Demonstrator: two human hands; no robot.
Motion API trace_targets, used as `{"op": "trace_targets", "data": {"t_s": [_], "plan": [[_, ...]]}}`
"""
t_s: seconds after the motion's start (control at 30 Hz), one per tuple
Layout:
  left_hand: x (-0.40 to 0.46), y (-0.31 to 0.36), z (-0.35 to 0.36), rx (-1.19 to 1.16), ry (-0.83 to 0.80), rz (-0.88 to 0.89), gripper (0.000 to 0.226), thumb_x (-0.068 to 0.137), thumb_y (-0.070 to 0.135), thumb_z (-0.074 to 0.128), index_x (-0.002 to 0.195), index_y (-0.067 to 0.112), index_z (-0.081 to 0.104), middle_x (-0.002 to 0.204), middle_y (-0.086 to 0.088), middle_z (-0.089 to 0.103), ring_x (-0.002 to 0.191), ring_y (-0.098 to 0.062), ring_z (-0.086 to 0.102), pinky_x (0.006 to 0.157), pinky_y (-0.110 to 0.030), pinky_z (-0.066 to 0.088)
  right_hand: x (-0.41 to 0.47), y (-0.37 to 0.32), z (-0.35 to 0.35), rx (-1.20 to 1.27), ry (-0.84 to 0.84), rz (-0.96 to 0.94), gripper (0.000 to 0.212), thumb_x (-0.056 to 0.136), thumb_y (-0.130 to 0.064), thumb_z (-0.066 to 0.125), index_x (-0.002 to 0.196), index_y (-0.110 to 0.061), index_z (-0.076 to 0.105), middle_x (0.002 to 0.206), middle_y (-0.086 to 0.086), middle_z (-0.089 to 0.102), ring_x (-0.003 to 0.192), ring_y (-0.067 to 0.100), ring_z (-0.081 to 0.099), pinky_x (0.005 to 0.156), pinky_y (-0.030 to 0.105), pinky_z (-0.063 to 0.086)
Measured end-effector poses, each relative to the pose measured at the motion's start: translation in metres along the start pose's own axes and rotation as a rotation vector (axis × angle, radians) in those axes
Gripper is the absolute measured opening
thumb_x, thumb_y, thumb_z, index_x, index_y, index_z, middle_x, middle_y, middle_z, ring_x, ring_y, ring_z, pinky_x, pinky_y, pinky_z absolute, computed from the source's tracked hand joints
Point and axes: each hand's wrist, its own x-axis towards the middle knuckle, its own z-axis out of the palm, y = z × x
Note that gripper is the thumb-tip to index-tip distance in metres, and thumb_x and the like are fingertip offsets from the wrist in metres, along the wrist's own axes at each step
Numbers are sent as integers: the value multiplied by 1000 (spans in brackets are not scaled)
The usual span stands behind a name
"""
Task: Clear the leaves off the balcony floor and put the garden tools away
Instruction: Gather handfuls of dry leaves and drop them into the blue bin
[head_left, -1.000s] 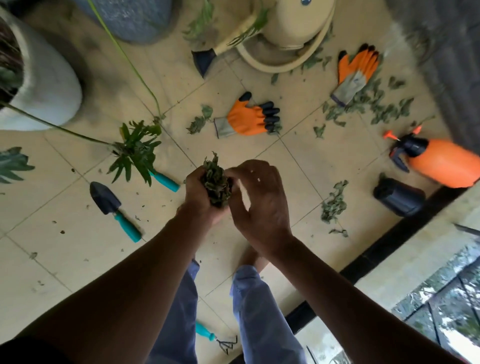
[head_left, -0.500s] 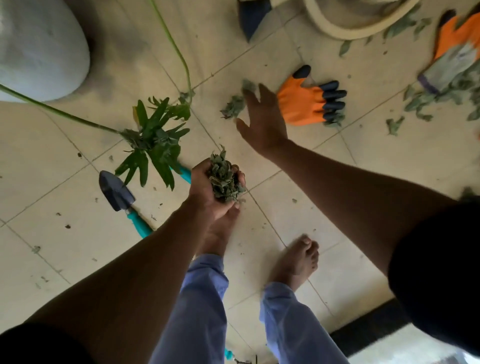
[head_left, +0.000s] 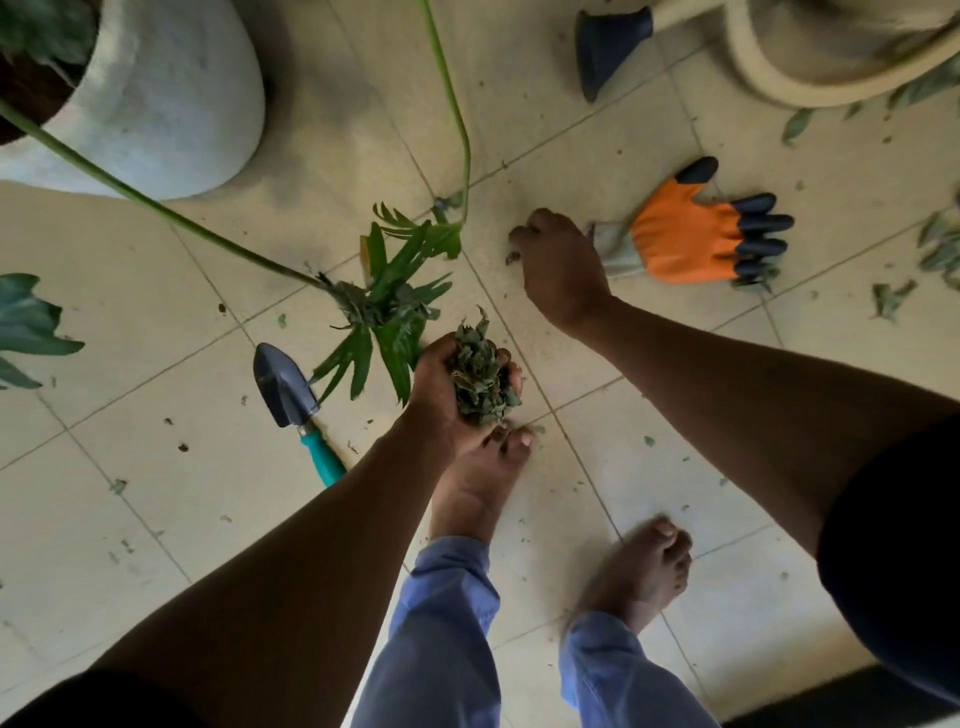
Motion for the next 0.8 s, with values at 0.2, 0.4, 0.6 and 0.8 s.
{"op": "trace_targets", "data": {"t_s": [0.2, 0.4, 0.6, 0.8], "plan": [[0, 1, -5, -10, -9, 2, 38, 88, 32, 48, 59, 10, 61, 72, -10, 54, 68, -26, 53, 59, -24, 51, 40, -33, -11, 196, -15, -32, 48, 87, 4, 66, 132, -10, 60, 125, 19, 55, 99, 34, 65, 84, 41, 58], [-4, 8, -12, 48, 12, 7, 58, 99, 37, 37, 53, 11, 62, 71, -9, 54, 68, -25, 52, 59, -24, 48, 70, -39, 6, 193, -135, -124, 46, 93, -1, 66, 136, -13, 59, 139, 6, 58, 123, 23, 60, 100, 31, 53], [-7, 7, -22, 71, 54, 4, 55, 98, 37, 38, 55, 11, 61, 70, -8, 55, 67, -25, 54, 58, -22, 51, 35, -33, 14, 2, 18, -58, 25, 81, 10, 62, 102, -4, 68, 106, 15, 64, 89, 32, 64, 70, 39, 56], [-13, -18, -24, 129, 60, -4, 44, 95, 36, 37, 65, 13, 59, 72, -7, 56, 66, -25, 56, 69, -34, 45, -55, -30, -2, 360, 74, 375, 20, 83, 0, 64, 91, -13, 76, 97, 6, 71, 90, 24, 67, 78, 37, 55]]}}
